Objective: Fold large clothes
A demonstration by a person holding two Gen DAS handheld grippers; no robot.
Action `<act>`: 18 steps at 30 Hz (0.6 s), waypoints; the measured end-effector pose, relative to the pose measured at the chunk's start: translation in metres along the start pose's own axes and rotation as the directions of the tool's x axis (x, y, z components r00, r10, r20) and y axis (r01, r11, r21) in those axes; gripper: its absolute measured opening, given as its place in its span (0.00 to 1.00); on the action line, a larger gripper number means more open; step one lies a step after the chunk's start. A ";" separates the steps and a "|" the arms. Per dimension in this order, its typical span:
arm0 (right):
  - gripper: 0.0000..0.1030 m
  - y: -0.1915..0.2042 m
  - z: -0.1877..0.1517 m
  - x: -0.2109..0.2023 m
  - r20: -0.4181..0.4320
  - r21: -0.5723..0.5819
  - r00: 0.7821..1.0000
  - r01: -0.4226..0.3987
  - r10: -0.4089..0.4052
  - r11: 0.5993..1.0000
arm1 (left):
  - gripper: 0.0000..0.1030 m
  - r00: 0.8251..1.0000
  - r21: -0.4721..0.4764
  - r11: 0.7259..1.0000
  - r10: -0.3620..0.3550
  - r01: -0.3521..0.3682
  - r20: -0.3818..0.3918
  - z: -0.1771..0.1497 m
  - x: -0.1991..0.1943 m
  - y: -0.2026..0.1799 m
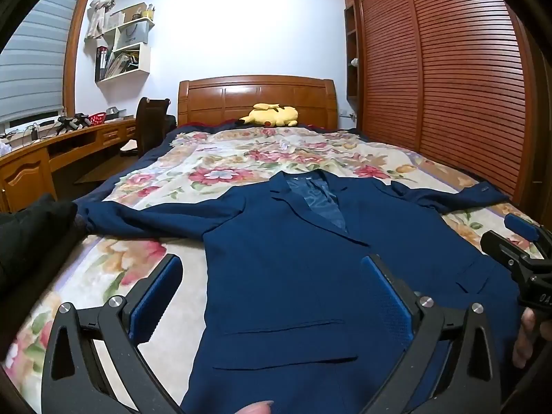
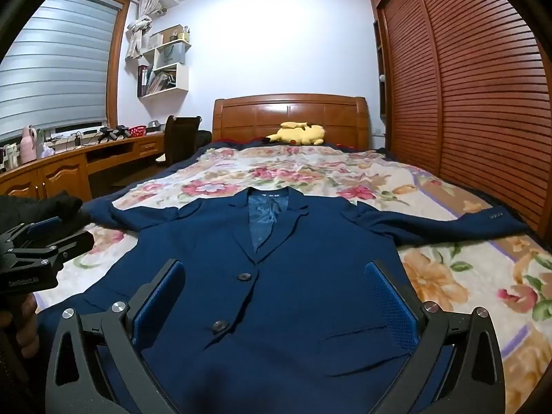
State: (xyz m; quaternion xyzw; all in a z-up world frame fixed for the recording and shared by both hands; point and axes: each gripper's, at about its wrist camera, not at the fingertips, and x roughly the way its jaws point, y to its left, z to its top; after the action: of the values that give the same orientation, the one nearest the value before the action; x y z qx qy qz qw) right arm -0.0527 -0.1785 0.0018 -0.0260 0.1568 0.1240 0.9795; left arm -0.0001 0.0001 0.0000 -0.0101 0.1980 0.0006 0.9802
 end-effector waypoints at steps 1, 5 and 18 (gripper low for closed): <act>1.00 0.000 0.000 0.000 0.000 0.000 1.000 -0.001 0.001 1.000 | 1.00 1.000 0.000 1.000 -0.001 0.001 0.000 0.000 0.000 0.000; 1.00 -0.001 0.000 0.000 0.010 0.005 1.000 -0.001 0.000 1.000 | 1.00 1.000 0.003 1.000 0.000 0.000 0.000 0.000 0.000 0.000; 1.00 -0.002 0.000 -0.001 0.016 0.008 1.000 -0.002 0.002 1.000 | 1.00 1.000 0.006 1.000 0.003 -0.003 0.004 0.000 0.000 0.000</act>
State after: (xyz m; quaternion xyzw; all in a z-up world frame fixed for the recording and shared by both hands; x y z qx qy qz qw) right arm -0.0530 -0.1806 0.0017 -0.0208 0.1495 0.1246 0.9807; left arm -0.0003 0.0002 0.0001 -0.0069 0.1959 0.0014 0.9806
